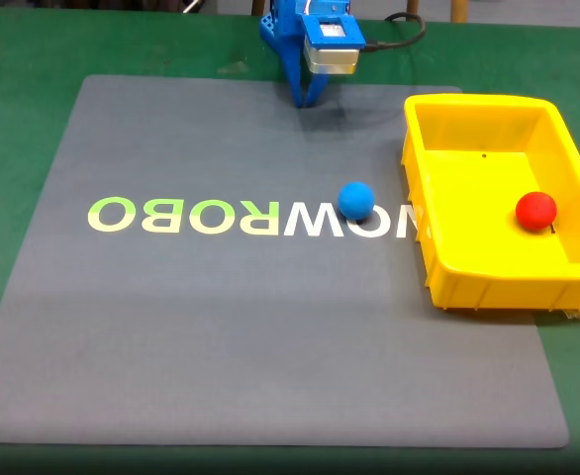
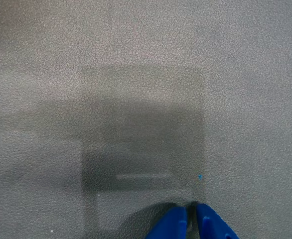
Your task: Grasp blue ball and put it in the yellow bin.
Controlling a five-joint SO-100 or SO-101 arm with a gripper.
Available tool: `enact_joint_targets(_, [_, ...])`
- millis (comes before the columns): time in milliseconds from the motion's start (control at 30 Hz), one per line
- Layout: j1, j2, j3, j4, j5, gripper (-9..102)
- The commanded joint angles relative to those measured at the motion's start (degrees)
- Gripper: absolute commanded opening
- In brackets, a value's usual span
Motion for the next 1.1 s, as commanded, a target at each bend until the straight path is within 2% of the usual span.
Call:
enact_joint_targets(0, [0.53, 0.79, 1.85, 1.14, 0.0, 0])
enact_joint_targets(367, [0.53, 0.79, 1.85, 1.14, 0.44, 1])
enact_joint_targets(433, [0.53, 0.79, 1.85, 1.14, 1.23, 29])
enact_joint_targets(467, [0.53, 0.79, 1.85, 1.14, 1.76, 36])
enact_joint_targets(533, [0.53, 0.79, 1.85, 1.05, 2.46, 44])
enact_joint_targets(867, [0.53, 0.79, 1.32, 0.09, 2.02, 45])
enact_joint_targets(1067, [-0.18, 0.53, -7.82, 0.62, 2.29, 45])
